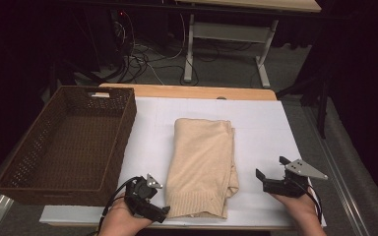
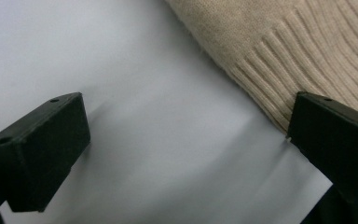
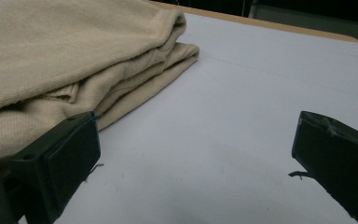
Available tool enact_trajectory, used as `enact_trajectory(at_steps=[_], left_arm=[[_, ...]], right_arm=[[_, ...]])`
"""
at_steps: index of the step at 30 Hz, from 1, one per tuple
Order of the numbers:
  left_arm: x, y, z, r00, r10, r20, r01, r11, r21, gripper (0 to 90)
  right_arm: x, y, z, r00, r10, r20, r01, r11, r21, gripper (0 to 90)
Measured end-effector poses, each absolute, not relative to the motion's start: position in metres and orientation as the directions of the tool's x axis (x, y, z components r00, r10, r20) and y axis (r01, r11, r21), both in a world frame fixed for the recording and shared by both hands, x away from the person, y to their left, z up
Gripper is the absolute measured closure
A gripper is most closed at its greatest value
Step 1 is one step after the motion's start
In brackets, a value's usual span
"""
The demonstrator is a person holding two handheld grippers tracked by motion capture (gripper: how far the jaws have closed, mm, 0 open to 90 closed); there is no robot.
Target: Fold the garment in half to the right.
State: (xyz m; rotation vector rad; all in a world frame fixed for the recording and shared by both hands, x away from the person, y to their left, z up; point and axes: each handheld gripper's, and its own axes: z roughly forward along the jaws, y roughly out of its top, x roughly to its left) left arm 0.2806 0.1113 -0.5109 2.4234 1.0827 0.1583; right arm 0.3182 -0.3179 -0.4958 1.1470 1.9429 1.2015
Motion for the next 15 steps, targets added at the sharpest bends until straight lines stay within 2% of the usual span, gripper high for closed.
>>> enact_trajectory(at_steps=[15], left_arm=[[0.2908,0.1047,-0.5045,0.694,0.714,-0.091,0.692,-0.627,0.357,0.0]], right_arm=[[0.3219,-0.3175,-0.4956,-0.462,0.887,-0.011,0.371,0.205,0.906,1.5]])
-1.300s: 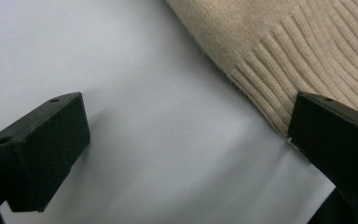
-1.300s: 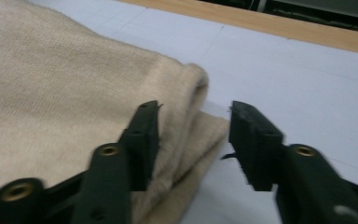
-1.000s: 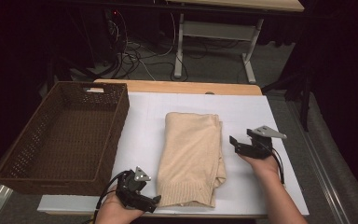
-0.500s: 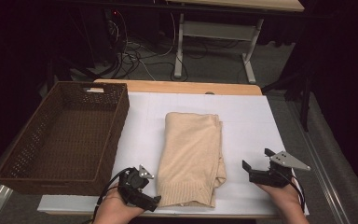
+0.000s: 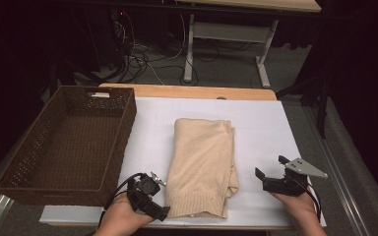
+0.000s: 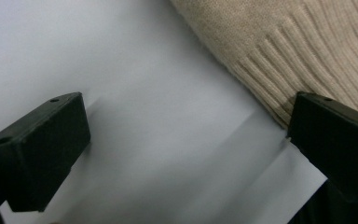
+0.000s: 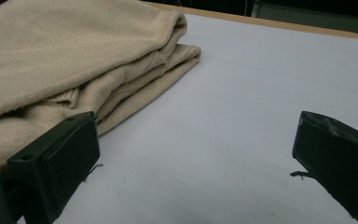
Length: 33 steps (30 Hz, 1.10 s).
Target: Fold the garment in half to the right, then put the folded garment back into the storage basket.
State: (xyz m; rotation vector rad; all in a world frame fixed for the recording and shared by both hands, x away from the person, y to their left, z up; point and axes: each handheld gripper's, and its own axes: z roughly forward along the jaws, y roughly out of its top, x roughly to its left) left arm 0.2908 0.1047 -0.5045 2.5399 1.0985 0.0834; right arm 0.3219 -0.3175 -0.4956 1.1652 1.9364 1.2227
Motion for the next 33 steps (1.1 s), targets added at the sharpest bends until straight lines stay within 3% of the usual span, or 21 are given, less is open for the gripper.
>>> enact_trajectory(at_steps=[33], left_arm=[[0.3,0.095,-0.493,0.725,0.684,-0.076,0.681,-0.697,0.222,0.0]], right_arm=[[0.32,-0.305,-0.495,-0.499,0.867,0.003,0.372,0.211,0.904,2.3]])
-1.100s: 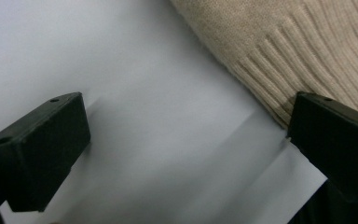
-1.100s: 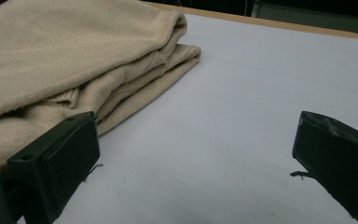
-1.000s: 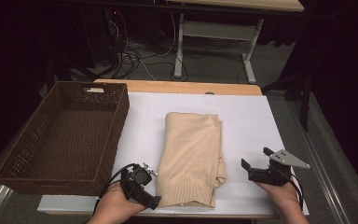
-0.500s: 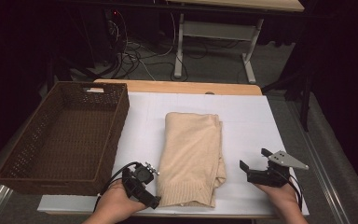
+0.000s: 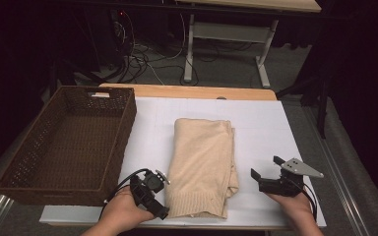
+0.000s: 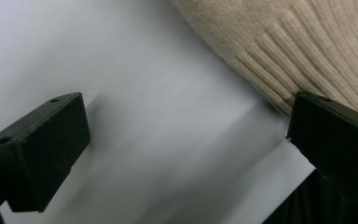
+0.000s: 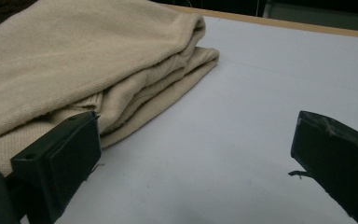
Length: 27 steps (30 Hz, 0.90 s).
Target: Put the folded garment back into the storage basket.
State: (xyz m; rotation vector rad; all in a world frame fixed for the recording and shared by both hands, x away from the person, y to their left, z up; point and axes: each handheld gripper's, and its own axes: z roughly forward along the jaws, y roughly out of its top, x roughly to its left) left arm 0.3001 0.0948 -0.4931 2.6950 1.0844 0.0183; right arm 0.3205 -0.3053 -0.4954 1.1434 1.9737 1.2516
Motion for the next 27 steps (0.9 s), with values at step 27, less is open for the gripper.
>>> enact_trajectory(at_steps=[27], left_arm=[[0.309,0.043,-0.49,0.789,0.599,-0.135,0.614,-0.768,0.183,5.8]], right_arm=[[0.32,-0.295,-0.501,-0.539,0.842,-0.03,0.368,0.267,0.89,3.0]])
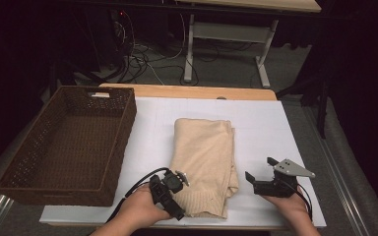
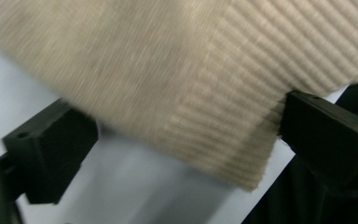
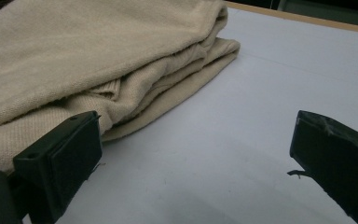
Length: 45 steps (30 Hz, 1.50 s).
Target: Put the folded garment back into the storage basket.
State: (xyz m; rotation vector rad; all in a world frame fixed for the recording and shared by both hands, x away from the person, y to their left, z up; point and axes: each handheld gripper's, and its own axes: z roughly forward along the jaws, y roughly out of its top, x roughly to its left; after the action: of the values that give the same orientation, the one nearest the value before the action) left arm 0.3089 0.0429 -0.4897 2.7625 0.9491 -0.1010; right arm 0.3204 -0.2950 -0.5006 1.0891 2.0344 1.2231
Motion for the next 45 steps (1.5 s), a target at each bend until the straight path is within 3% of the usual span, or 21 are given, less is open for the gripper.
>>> enact_trajectory(at_steps=[6,20,27,45], left_arm=[[0.315,0.033,-0.487,0.803,0.581,-0.133,0.596,-0.787,0.16,15.8],[0.316,0.032,-0.481,0.829,0.538,-0.149,0.559,-0.798,0.226,59.3],[0.315,0.037,-0.478,0.834,0.534,-0.139,0.552,-0.804,0.221,63.8],[0.307,0.069,-0.467,0.82,0.564,-0.103,0.573,-0.806,0.151,64.8]], right_arm=[[0.318,-0.299,-0.499,-0.532,0.846,-0.03,0.364,0.261,0.894,3.2],[0.319,-0.297,-0.5,-0.535,0.844,-0.029,0.369,0.265,0.891,3.5],[0.32,-0.297,-0.501,-0.539,0.842,-0.024,0.372,0.264,0.89,3.5],[0.324,-0.284,-0.504,-0.562,0.827,-0.02,0.373,0.276,0.886,3.1]])
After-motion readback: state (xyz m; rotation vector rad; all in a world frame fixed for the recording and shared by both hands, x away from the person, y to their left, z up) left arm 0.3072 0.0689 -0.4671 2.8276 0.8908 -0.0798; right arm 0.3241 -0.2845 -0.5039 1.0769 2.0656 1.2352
